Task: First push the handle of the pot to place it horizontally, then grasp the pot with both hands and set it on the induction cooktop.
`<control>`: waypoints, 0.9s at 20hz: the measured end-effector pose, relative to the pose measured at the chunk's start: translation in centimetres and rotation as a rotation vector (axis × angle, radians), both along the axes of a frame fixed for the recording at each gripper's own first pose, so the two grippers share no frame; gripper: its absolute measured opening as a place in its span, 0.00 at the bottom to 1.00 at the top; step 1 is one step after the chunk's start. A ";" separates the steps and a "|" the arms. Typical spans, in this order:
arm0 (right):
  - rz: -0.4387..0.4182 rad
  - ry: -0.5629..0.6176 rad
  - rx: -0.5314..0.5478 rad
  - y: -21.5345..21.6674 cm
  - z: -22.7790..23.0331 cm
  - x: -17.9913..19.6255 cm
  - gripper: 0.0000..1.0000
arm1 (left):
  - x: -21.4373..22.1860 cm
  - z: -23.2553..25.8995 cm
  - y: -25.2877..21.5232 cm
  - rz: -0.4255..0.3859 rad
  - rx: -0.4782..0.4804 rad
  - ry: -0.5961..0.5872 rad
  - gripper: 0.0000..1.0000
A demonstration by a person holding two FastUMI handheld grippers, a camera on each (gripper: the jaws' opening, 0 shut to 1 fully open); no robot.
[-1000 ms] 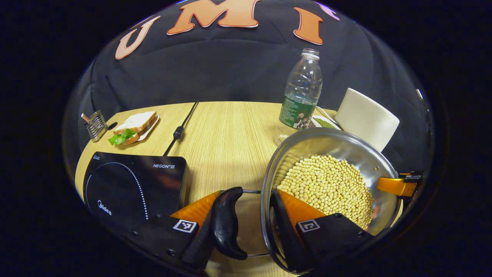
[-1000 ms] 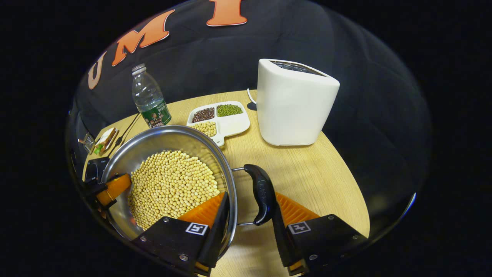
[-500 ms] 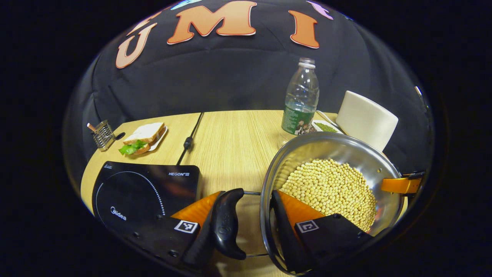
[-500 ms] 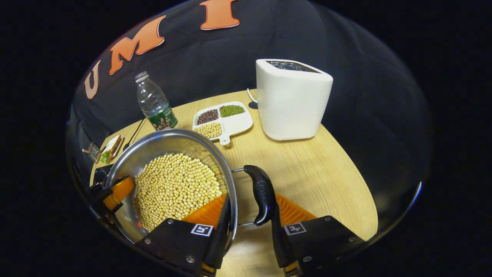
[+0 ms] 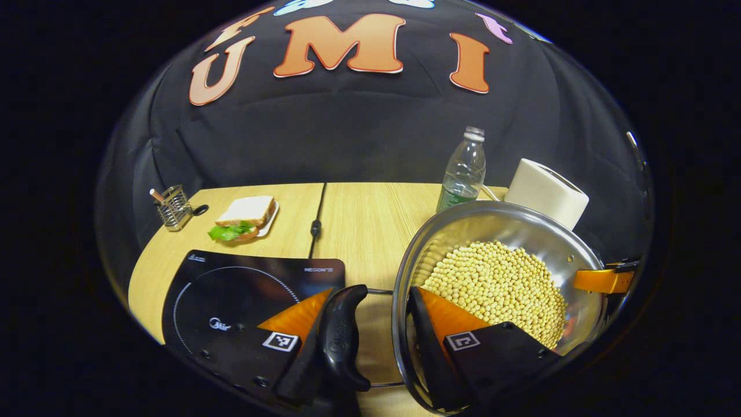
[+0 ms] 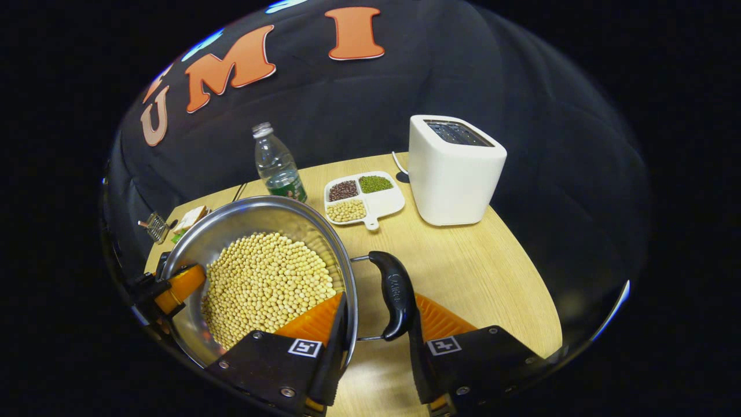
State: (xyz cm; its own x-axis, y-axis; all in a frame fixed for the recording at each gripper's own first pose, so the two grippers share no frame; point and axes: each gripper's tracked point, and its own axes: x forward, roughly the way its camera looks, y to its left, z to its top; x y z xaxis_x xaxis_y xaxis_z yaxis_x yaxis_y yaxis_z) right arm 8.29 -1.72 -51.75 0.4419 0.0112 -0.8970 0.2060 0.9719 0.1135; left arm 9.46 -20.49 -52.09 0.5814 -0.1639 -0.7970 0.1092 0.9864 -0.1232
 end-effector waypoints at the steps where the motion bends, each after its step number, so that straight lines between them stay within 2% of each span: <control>1: 0.009 -0.007 -0.001 0.5 0.7 0.0 0.52 | -0.1 0.6 0.8 0.003 0.001 -0.004 0.78; 10: 0.081 -0.050 0.034 7.4 4.8 0.4 0.52 | -1.6 4.8 8.8 0.053 0.045 -0.020 0.78; 11: 0.086 -0.054 0.039 8.1 5.0 0.5 0.47 | -1.8 5.2 9.7 0.057 0.052 -0.022 0.78; 12: 0.094 -0.057 0.043 8.9 5.3 0.6 0.47 | -2.1 5.3 10.2 0.066 0.055 -0.025 0.76; 13: 0.100 -0.059 0.048 9.6 5.5 0.6 0.52 | -2.3 5.5 10.9 0.075 0.058 -0.025 0.78; 15: 0.117 -0.062 0.050 10.7 6.0 0.8 0.52 | -2.8 5.9 12.2 0.090 0.062 -0.020 0.77; 16: 0.127 -0.067 0.050 11.2 6.4 0.7 0.47 | -3.1 6.0 13.0 0.100 0.062 -0.018 0.78; 17: 0.133 -0.070 0.053 11.9 6.8 0.8 0.52 | -3.2 5.9 14.0 0.109 0.062 -0.018 0.77; 18: 0.142 -0.075 0.054 12.7 7.0 0.8 0.52 | -3.3 6.5 15.2 0.120 0.063 -0.018 0.75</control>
